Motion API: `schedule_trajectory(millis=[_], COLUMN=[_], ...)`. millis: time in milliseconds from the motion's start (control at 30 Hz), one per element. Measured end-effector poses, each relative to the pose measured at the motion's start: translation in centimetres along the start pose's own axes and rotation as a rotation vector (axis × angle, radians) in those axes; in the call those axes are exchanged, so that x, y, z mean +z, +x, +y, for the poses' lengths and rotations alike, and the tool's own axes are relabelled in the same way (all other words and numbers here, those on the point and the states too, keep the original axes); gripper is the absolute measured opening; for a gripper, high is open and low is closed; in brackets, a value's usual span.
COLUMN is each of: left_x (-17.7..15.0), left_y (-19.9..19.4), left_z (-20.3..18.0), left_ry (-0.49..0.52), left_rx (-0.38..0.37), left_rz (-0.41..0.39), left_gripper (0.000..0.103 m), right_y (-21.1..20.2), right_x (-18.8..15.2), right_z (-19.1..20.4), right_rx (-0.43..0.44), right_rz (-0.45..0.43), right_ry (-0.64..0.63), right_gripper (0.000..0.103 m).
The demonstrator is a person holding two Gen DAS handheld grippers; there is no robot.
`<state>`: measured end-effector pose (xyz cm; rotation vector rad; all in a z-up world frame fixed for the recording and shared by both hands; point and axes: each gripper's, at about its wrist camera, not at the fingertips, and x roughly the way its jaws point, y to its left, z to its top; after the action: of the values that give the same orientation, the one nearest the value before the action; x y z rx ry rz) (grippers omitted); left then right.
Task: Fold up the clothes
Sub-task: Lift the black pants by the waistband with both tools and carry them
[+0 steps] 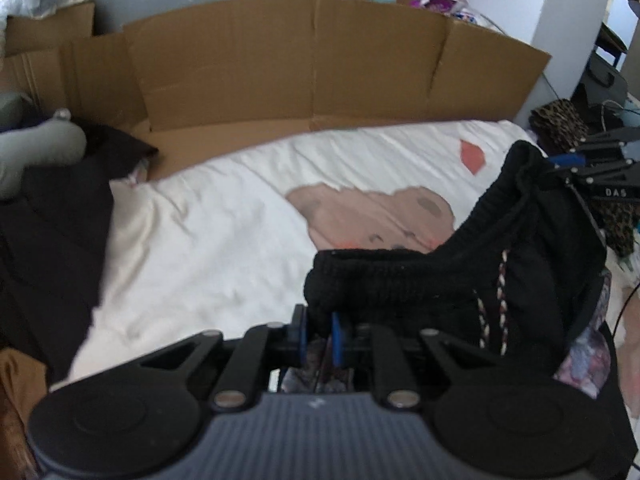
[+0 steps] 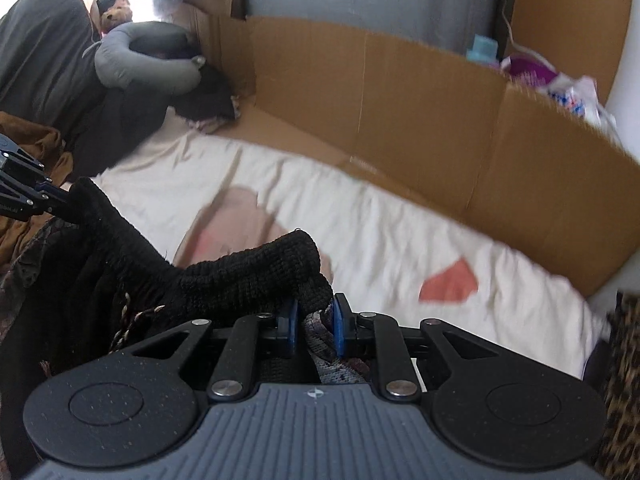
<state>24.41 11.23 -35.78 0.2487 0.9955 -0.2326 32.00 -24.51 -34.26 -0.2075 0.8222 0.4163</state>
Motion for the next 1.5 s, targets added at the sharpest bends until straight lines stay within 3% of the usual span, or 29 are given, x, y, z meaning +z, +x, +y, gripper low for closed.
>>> schedule_trajectory(millis=[600, 1100, 1367, 1500], left_x=[6.7, 10.7, 10.4, 10.1], left_y=[2.1, 7.6, 11.9, 14.1], left_z=[3.0, 6.5, 7.4, 7.5], left_ry=[-0.018, -0.064, -0.094, -0.110], left_rx=[0.133, 0.212, 0.253, 0.262], left_rz=[-0.117, -0.084, -0.013, 0.043], left_gripper=[0.012, 0.012, 0.012, 0.014], right_y=[4.4, 12.4, 16.9, 19.2], right_x=[7.1, 10.8, 10.6, 10.2], right_z=[-2.4, -3.4, -3.2, -3.6], right_rx=[-0.108, -0.136, -0.156, -0.165], right_rz=[-0.053, 0.009, 0.065, 0.122], right_ry=[-0.010, -0.019, -0.011, 0.057], right_gripper=[0.016, 0.016, 0.016, 0.017])
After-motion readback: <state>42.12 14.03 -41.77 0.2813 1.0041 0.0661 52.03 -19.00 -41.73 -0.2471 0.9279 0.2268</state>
